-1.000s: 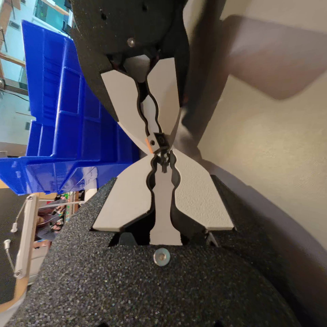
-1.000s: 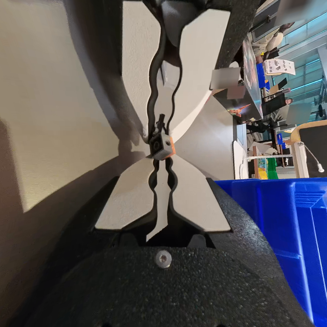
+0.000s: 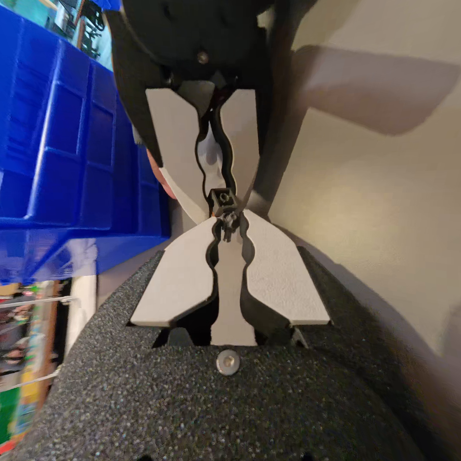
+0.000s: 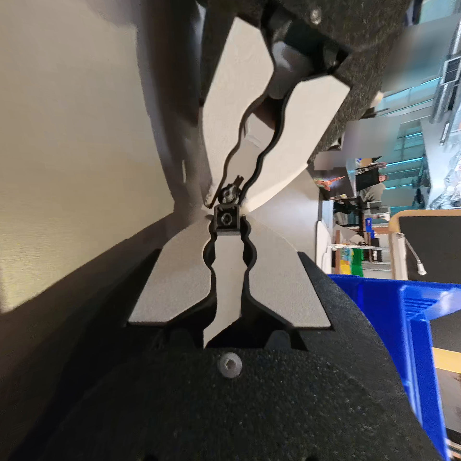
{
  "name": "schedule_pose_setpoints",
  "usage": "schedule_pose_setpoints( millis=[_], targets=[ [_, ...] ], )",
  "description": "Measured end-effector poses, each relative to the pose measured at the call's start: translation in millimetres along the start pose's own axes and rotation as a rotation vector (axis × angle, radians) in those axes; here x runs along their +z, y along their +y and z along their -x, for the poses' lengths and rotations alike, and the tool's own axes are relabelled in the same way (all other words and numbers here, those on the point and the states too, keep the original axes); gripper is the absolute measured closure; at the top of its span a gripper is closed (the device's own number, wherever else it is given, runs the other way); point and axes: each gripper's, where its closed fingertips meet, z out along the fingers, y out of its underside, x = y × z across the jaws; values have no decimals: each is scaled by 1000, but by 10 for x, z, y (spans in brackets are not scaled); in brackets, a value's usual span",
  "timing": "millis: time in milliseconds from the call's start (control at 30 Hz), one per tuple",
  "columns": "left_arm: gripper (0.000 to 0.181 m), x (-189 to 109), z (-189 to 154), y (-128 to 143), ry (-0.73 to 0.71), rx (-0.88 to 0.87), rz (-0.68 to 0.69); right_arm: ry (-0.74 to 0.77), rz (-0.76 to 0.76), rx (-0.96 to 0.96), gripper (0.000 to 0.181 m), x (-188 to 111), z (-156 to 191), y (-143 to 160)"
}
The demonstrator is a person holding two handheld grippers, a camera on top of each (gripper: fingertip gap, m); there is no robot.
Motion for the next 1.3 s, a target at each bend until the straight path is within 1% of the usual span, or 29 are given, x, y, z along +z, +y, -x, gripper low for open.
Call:
schedule_pose_setpoints(
  millis=[133, 300, 533, 700, 767, 800, 867, 900, 933, 967, 1000, 1067, 1133, 1200, 1233, 1300],
  targets=[
    [166, -7, 10, -10, -68, 149, 22, -49, -45, 92, 163, -22, 27, -25],
    [167, -26, 27, -39, -120, 247, 12, -92, -94, 183, 163, -48, 38, -59],
    [167, -50, 55, -62, -179, 339, 1, -128, -129, 263, 163, -63, 46, -85],
    [168, -83, 102, -83, -235, 396, 2, -159, -169, 367, 163, -72, 32, -106],
    [167, -78, 130, -66, -246, 385, 6, -154, -166, 387, 163, -66, 16, -91],
    [167, -60, 146, -46, -236, 325, -6, -139, -145, 379, 163, -56, 5, -62],
    [166, 9, 167, 59, -148, 62, -29, -88, -81, 344, 163, -19, -31, 39],
    [165, 24, 209, 140, -126, -63, -8, -46, -36, 315, 163, 3, -62, 111],
    [164, 19, 276, 218, -134, -159, 3, 14, 16, 271, 163, 17, -117, 201],
    [161, 4, 336, 278, -140, -254, -4, 76, 63, 222, 163, 14, -183, 283],
    [156, -8, 365, 304, -113, -368, -28, 134, 94, 182, 163, 0, -254, 340],
    [152, -49, 440, 272, -46, -641, -109, 252, 123, 114, 163, -42, -405, 374],
    [152, -122, 521, 149, 37, -880, -252, 367, 148, 21, 163, -86, -539, 350],
    [149, -182, 576, 42, 145, -1107, -384, 450, 170, -89, 163, -112, -614, 295],
    [149, -205, 588, -11, 207, -1202, -446, 486, 179, -142, 163, -121, -638, 263],
    [148, -218, 576, -81, 315, -1335, -524, 548, 200, -240, 163, -130, -679, 205]
  ],
)
